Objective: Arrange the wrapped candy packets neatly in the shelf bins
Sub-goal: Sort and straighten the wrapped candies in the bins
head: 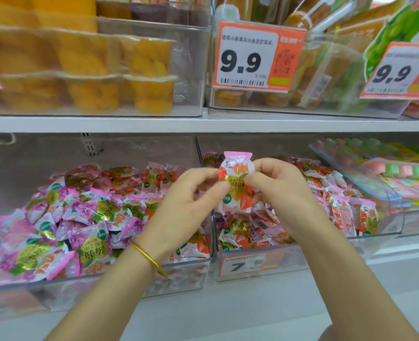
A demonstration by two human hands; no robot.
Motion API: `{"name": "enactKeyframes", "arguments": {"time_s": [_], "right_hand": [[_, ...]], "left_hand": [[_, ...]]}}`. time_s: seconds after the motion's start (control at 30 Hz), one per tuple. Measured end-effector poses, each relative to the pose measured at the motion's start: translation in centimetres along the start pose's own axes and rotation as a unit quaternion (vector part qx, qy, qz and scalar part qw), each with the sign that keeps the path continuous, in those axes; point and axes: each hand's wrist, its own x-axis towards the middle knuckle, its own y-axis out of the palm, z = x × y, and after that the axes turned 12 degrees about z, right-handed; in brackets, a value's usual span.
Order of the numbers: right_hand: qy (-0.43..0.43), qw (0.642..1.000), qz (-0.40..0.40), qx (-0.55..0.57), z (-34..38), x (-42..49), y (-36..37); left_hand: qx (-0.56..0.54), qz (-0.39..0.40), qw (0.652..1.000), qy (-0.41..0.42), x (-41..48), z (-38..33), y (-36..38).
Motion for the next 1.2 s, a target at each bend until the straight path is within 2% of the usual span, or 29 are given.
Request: {"name": "enactKeyframes", "arguments": {"time_s": [0.13, 0.23, 0.3, 0.4, 0.47, 0.57, 0.63, 0.7, 0.83, 0.93, 1.0, 1.1, 1.2], "right_hand": [[-0.050, 0.997, 0.042, 0.041, 1.6, -0.4, 2.2], [-0.060, 0.994, 0.038, 0.082, 1.9, 0.3, 4.0], [-0.064, 0.997, 0.000, 0.030, 1.9, 0.8, 4.9], [-0.101, 0.992, -0.047, -0.060, 1.9, 1.4, 6.1], [-0.129, 0.985, -0.066, -0.092, 2.0, 1.5, 7.0], [-0.166, 0.978, -0.065, -0.108, 2.1, 1.6, 8.6], [-0.185, 0.973, -0.027, -0.136, 1.8, 1.7, 9.6], [-0.178, 0.969, 0.044, -0.167, 1.2, 1.9, 10.2], [-0.126, 0.974, 0.142, -0.122, 1.0, 2.0, 9.9], [-0.133, 0.977, 0.152, -0.065, 1.5, 2.0, 9.3], [-0.137, 0.982, 0.106, -0.071, 1.6, 2.1, 8.5], [-0.132, 0.986, -0.001, -0.105, 1.1, 2.5, 6.6], [-0.092, 0.988, -0.040, -0.120, 0.0, 2.4, 5.3]], "left_hand": [[-0.049, -0.036, 0.998, -0.007, -1.2, -0.2, -1.4], [-0.184, -0.085, 0.976, -0.082, -2.1, 0.5, -3.9], [-0.231, -0.138, 0.953, -0.138, -2.5, 1.2, -5.6], [-0.195, -0.175, 0.948, -0.180, -3.1, 2.2, -7.5], [-0.208, -0.167, 0.943, -0.197, -3.4, 2.4, -7.9], [-0.303, -0.125, 0.919, -0.221, -3.3, 2.5, -7.5], [-0.403, -0.100, 0.886, -0.206, -3.1, 2.2, -7.3], [-0.465, -0.081, 0.863, -0.183, -2.8, 2.1, -7.2], [-0.403, -0.081, 0.891, -0.191, -2.3, 3.1, -6.9], [-0.380, -0.110, 0.897, -0.196, -1.9, 3.5, -6.8], [-0.336, -0.126, 0.911, -0.201, -1.8, 3.5, -6.9], [-0.153, -0.166, 0.947, -0.228, -1.5, 4.0, -7.4], [-0.041, -0.151, 0.959, -0.234, -0.7, 4.9, -7.5]]}}
